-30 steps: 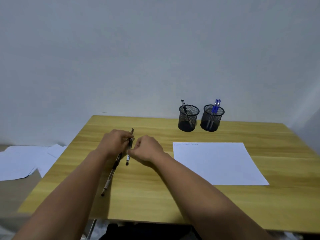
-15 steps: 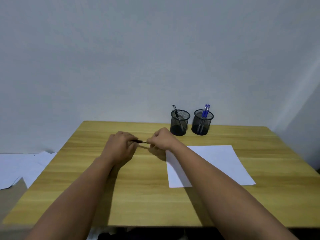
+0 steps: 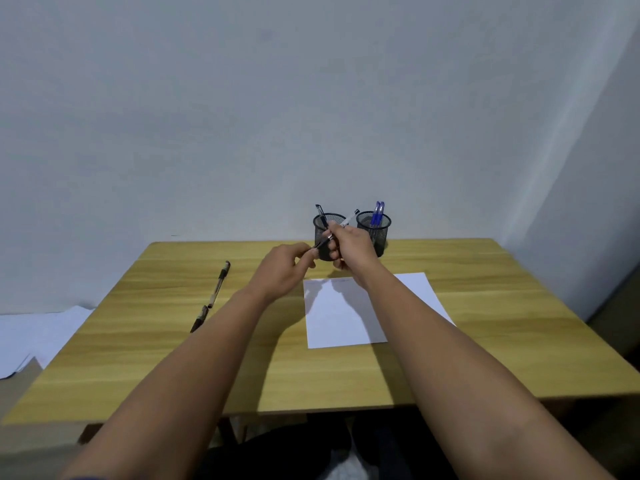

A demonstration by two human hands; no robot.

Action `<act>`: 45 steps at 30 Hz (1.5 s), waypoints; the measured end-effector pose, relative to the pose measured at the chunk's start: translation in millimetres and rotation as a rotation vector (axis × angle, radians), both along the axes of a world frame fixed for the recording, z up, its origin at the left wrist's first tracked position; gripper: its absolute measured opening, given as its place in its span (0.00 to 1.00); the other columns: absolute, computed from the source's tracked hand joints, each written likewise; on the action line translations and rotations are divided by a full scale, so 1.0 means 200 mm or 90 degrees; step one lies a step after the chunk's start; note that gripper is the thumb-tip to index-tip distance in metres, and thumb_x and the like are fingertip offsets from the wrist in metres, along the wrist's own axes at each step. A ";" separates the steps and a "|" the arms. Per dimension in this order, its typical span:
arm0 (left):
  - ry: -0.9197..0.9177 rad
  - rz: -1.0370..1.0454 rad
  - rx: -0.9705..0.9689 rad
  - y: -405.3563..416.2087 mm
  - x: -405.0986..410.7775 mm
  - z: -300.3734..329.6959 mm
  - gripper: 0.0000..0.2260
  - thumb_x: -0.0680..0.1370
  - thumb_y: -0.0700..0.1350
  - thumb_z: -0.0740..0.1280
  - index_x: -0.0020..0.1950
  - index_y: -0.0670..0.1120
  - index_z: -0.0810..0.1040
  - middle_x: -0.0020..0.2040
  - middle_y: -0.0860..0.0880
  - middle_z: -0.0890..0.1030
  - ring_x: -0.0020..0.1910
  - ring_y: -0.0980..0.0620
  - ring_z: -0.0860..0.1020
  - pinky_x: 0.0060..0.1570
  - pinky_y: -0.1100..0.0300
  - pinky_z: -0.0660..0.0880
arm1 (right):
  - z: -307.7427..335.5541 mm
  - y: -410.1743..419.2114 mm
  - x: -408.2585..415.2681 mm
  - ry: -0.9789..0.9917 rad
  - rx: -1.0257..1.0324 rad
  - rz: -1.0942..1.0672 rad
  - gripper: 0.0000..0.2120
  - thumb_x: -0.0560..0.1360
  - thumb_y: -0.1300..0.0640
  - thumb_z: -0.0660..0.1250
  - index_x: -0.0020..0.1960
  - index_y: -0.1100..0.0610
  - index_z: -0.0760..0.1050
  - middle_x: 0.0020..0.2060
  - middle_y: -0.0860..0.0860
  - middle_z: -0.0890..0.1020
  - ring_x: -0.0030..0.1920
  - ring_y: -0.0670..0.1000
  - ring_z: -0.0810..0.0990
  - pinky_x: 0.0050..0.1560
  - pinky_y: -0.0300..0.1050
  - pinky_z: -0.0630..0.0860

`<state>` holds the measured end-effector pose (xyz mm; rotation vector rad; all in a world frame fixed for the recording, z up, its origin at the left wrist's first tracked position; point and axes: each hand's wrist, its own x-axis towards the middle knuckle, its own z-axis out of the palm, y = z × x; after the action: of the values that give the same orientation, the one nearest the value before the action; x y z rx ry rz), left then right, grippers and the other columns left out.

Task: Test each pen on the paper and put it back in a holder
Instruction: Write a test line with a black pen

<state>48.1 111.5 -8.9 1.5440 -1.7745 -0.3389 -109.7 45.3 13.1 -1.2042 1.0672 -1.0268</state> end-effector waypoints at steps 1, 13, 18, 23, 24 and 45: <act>0.013 -0.003 0.009 0.00 -0.03 0.00 0.16 0.84 0.53 0.60 0.46 0.48 0.82 0.44 0.55 0.85 0.36 0.62 0.76 0.37 0.61 0.66 | 0.00 0.00 -0.01 -0.002 -0.006 -0.013 0.15 0.86 0.49 0.66 0.43 0.55 0.79 0.29 0.48 0.74 0.26 0.46 0.68 0.28 0.39 0.64; 0.266 0.024 0.036 -0.01 -0.20 0.01 0.08 0.80 0.46 0.70 0.46 0.44 0.85 0.41 0.49 0.87 0.29 0.62 0.75 0.34 0.62 0.69 | -0.03 -0.01 -0.15 -0.035 0.008 -0.074 0.15 0.86 0.51 0.66 0.41 0.56 0.78 0.27 0.48 0.72 0.24 0.46 0.66 0.27 0.39 0.61; 0.218 0.043 0.106 0.00 -0.21 0.01 0.11 0.80 0.47 0.71 0.40 0.43 0.84 0.39 0.49 0.87 0.25 0.63 0.70 0.30 0.62 0.65 | -0.05 -0.13 -0.23 -0.128 0.125 -0.187 0.15 0.85 0.57 0.62 0.39 0.56 0.73 0.23 0.49 0.69 0.17 0.45 0.61 0.23 0.34 0.57; 0.138 0.164 0.174 0.06 0.01 -0.18 0.09 0.79 0.46 0.71 0.40 0.48 0.85 0.39 0.53 0.86 0.41 0.53 0.83 0.43 0.55 0.78 | 0.06 -0.25 -0.60 -0.092 0.122 -0.303 0.13 0.83 0.55 0.64 0.40 0.54 0.76 0.25 0.46 0.71 0.23 0.46 0.64 0.25 0.35 0.58; 0.081 0.204 0.169 0.06 0.05 -0.21 0.07 0.79 0.48 0.70 0.42 0.51 0.85 0.40 0.54 0.86 0.43 0.52 0.83 0.45 0.55 0.79 | 0.07 -0.25 -0.62 -0.068 0.105 -0.293 0.13 0.82 0.54 0.65 0.40 0.54 0.77 0.26 0.47 0.73 0.24 0.46 0.65 0.25 0.35 0.60; -0.313 0.035 0.043 -0.03 0.10 -0.45 0.32 0.75 0.72 0.57 0.73 0.58 0.74 0.75 0.60 0.71 0.78 0.50 0.61 0.73 0.42 0.59 | -0.34 -0.23 -0.34 0.070 -0.048 -0.085 0.16 0.82 0.55 0.72 0.40 0.61 0.74 0.28 0.54 0.79 0.22 0.45 0.75 0.24 0.37 0.69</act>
<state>67.2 106.1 -99.7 1.8333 -2.0993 0.0155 -178.4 0.2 -55.7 -1.2755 1.2167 -1.1223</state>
